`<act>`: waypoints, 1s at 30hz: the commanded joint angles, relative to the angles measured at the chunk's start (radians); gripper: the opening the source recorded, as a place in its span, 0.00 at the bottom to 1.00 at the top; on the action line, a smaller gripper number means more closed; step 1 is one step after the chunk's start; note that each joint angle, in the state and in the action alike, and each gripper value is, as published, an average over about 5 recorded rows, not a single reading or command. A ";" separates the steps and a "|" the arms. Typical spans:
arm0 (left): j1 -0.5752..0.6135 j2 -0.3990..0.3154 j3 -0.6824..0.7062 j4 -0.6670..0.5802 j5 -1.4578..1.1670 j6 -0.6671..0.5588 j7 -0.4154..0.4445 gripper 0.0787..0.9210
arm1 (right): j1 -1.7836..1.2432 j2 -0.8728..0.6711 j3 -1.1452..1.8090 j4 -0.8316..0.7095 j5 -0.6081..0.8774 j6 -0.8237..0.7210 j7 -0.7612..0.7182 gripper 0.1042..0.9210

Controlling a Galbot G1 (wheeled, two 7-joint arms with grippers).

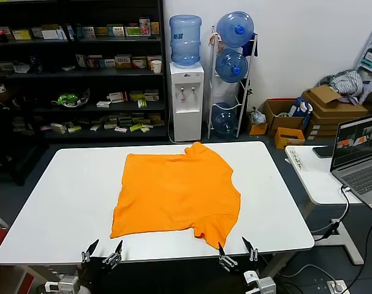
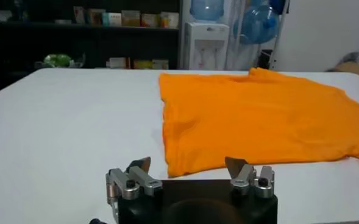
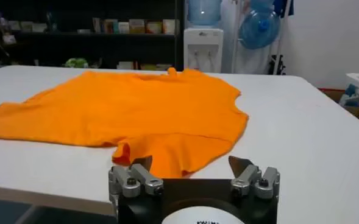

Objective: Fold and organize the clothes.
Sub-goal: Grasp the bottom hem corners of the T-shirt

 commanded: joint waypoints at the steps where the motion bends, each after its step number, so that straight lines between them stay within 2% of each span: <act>1: -0.233 0.009 0.056 0.208 -0.003 0.036 0.006 0.88 | 0.131 0.039 -0.051 -0.135 -0.019 -0.006 0.022 0.87; 5: -0.248 0.001 0.067 0.246 -0.004 0.037 -0.002 0.88 | 0.133 0.042 -0.054 -0.158 -0.025 -0.008 0.028 0.81; 9: -0.234 -0.008 0.076 0.243 -0.004 0.049 -0.011 0.82 | 0.119 0.034 -0.055 -0.171 -0.031 -0.005 0.030 0.67; 25: -0.148 -0.009 0.078 0.133 -0.013 0.036 -0.040 0.27 | 0.022 -0.020 -0.066 -0.090 0.025 0.080 0.090 0.10; 28: -0.097 -0.005 0.069 0.085 -0.013 0.024 -0.053 0.17 | -0.034 -0.057 -0.074 -0.030 0.057 0.097 0.117 0.03; 30: -0.050 -0.002 0.061 0.043 -0.015 0.015 -0.062 0.11 | -0.082 -0.086 -0.075 0.024 0.077 0.108 0.135 0.02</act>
